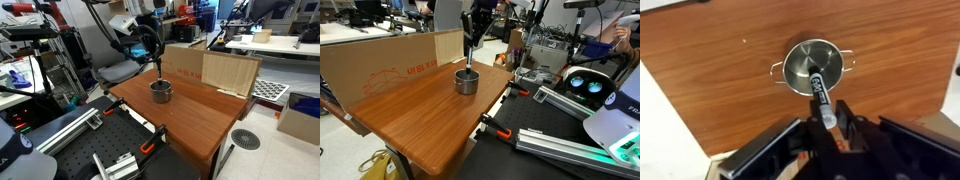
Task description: Pick up the marker and put it in the cup
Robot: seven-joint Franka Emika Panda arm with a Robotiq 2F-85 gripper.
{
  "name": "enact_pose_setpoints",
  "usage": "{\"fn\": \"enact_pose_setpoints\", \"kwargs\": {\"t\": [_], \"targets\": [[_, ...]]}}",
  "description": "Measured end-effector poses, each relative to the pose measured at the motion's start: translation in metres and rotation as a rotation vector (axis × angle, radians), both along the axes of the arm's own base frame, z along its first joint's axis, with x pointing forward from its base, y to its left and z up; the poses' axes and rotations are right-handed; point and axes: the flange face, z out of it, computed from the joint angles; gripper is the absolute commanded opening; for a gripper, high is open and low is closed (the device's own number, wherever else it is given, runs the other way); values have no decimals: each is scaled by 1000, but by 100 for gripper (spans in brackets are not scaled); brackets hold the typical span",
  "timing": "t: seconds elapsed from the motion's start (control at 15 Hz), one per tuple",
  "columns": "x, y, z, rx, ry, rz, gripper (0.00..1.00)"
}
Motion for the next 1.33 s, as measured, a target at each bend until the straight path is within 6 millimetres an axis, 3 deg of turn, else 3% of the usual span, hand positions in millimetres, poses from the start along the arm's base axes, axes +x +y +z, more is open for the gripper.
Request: {"fn": "enact_pose_setpoints", "kwargs": {"t": [0.47, 1.07, 1.2, 1.33], "targets": [[13, 2, -22, -13, 103, 5, 6], [62, -12, -53, -11, 221, -62, 6], [71, -14, -58, -18, 237, -67, 50], [78, -15, -60, -35, 251, -68, 55]]}}
